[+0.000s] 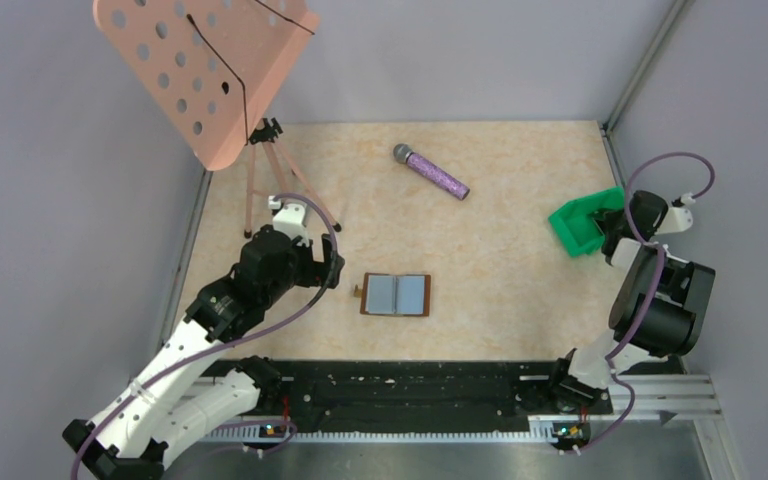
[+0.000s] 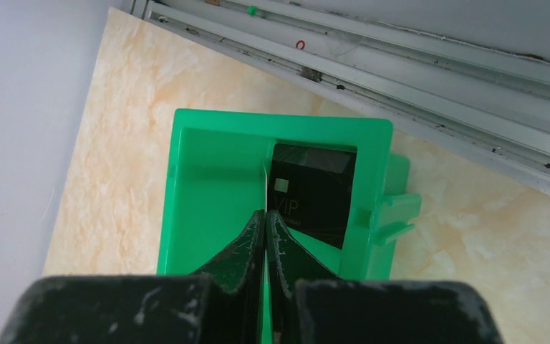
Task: Take the credit cards out of the card holder
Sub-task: Place the credit card in the storage box.
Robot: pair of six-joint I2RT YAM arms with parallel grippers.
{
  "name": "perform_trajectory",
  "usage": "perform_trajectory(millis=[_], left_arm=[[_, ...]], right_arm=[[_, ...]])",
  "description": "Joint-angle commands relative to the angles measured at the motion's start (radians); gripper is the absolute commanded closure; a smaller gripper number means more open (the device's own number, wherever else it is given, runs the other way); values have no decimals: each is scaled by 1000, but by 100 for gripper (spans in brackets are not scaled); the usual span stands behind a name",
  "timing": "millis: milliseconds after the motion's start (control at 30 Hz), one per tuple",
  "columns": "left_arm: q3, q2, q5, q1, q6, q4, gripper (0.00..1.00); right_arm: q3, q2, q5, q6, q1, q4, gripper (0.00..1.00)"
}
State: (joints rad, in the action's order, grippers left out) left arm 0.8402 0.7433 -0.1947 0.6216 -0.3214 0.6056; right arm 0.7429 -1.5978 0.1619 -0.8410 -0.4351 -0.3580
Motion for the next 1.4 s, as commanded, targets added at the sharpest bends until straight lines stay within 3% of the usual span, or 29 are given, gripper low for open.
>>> perform_trajectory(millis=[0, 1133, 1367], left_arm=[[-9, -17, -17, 5, 5, -41, 3], [-9, -2, -14, 7, 2, -42, 3], [-10, -2, -11, 7, 1, -39, 3]], right_arm=[[47, 8, 67, 5, 5, 7, 100], [41, -25, 95, 3, 5, -50, 100], [48, -17, 107, 13, 4, -23, 82]])
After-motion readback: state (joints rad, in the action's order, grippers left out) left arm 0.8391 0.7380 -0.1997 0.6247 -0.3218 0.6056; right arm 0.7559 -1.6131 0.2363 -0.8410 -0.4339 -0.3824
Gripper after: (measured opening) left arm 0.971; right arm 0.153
